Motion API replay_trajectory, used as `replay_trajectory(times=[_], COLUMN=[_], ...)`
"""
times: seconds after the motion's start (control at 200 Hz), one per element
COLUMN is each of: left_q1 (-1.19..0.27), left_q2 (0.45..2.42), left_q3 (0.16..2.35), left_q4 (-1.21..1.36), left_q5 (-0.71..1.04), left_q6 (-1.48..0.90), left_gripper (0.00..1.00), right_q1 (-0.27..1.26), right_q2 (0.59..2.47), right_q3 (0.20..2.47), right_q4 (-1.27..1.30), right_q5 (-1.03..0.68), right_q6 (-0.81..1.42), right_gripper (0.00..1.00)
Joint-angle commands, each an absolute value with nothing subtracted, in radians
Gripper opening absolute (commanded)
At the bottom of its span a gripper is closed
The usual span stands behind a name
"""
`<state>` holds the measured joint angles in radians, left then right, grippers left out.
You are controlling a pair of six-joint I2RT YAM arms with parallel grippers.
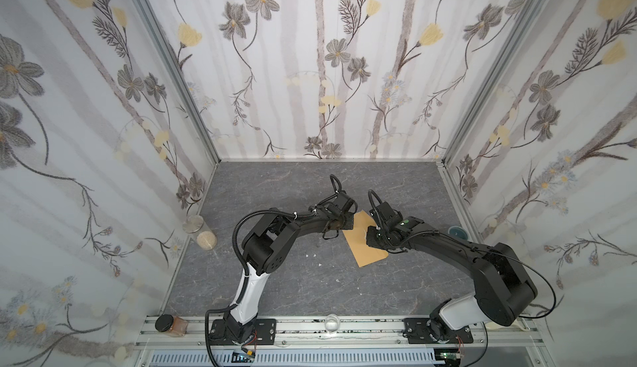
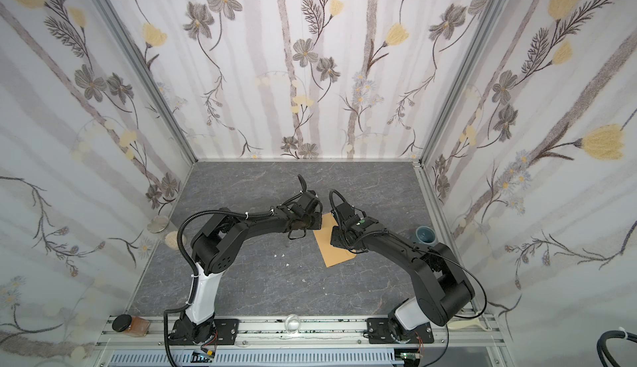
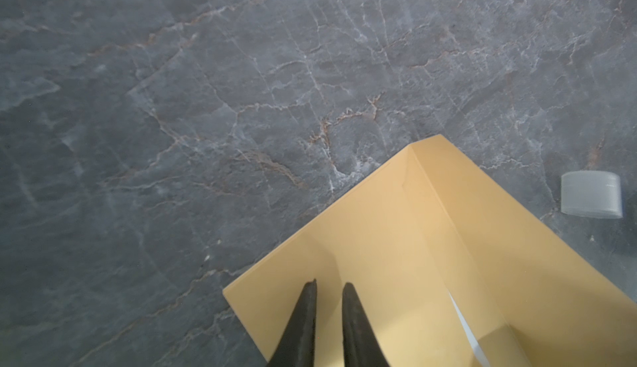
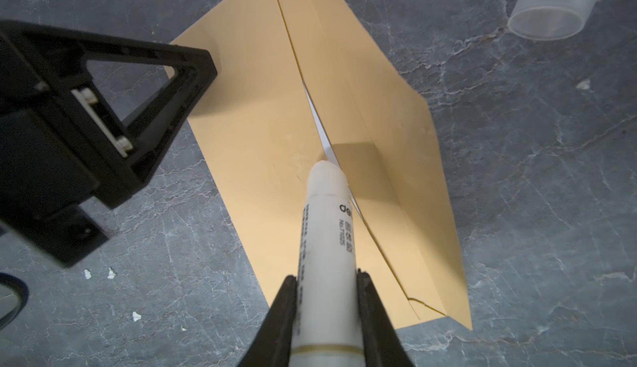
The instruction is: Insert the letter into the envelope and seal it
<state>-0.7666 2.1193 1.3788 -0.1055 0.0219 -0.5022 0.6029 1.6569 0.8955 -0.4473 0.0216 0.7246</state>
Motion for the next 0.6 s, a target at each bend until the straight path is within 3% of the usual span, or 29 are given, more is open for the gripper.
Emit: replay_trajectory(times=[0.0, 0.37, 0.595], left_q1=[-0.769, -0.769, -0.768], left_q2=[2.125, 2.124, 2.118], left_q3=[1.371, 1.368, 1.362], left_q4=[-0.223, -0.223, -0.222], left_q5=[0.04, 0.043, 0.041], left_q6=[-0.52, -0.526, -0.532], left_gripper=[0.18, 0.18, 0.18], right_q1=[0.603, 0.591, 0.585], right_q2=[1.666, 1.771, 1.742], right_q3=[0.911, 0.971, 0.983], right_q4=[-0.422, -0.384, -0.377], right_q5=[0.021, 0.029, 0.042], right_q6=[0.727, 0.697, 0.696], right_gripper=[0.0, 0.0, 0.0])
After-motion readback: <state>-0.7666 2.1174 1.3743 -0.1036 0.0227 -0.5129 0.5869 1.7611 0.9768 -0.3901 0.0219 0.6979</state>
